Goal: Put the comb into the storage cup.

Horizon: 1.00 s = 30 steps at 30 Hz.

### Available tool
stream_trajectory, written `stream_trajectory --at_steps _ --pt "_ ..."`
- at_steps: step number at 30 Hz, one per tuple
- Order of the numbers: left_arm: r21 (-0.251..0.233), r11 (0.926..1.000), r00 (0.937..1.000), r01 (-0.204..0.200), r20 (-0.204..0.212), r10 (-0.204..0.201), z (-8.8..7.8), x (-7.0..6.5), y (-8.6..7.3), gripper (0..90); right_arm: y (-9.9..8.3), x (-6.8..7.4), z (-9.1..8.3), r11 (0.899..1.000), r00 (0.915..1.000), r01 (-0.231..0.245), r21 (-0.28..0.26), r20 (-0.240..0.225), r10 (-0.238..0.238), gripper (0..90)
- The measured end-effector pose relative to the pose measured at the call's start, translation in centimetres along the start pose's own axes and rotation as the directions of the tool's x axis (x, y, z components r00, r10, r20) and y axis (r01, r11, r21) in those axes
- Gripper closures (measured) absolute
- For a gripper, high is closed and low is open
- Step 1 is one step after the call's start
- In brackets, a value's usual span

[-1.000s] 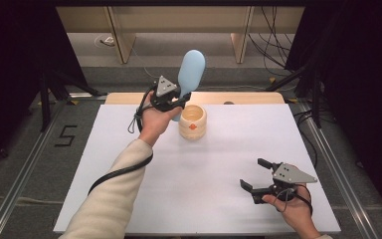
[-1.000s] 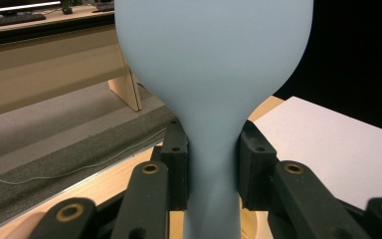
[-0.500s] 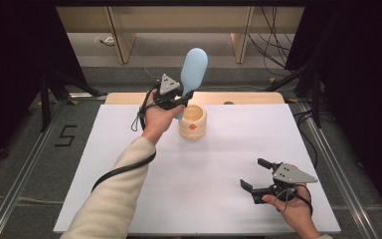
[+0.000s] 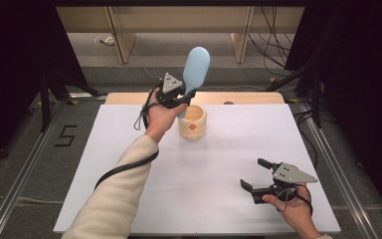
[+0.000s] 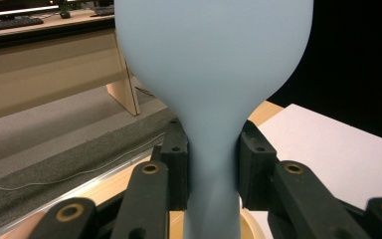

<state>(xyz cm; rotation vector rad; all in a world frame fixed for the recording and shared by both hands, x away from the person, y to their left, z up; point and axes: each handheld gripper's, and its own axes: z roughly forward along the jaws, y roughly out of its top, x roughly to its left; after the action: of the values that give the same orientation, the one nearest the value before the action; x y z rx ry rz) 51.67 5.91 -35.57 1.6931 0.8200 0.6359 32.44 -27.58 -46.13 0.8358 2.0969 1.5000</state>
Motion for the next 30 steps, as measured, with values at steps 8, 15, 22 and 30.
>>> stream_trajectory --at_steps 8,15,22,30 --pt "0.000 1.0000 1.0000 -0.005 0.007 0.005 0.28 -0.13 0.14 69.5 -0.01 -0.03 -0.01 1.000 1.0000 0.000 0.000 0.000 0.000 5.5" --pt "-0.004 1.0000 1.0000 -0.002 0.007 0.002 0.34 -0.13 0.23 69.5 -0.01 -0.03 -0.02 1.000 1.0000 0.000 0.000 0.000 0.000 5.5" --pt "-0.006 1.0000 0.9999 0.004 0.010 -0.004 0.45 -0.04 0.29 69.5 -0.01 -0.03 -0.02 1.000 1.0000 0.000 0.000 0.000 0.000 5.5" --pt "-0.009 0.9999 0.9999 0.008 0.010 -0.008 0.69 -0.01 0.12 69.5 -0.01 -0.04 -0.03 1.000 1.0000 0.002 -0.001 0.000 -0.002 5.5"
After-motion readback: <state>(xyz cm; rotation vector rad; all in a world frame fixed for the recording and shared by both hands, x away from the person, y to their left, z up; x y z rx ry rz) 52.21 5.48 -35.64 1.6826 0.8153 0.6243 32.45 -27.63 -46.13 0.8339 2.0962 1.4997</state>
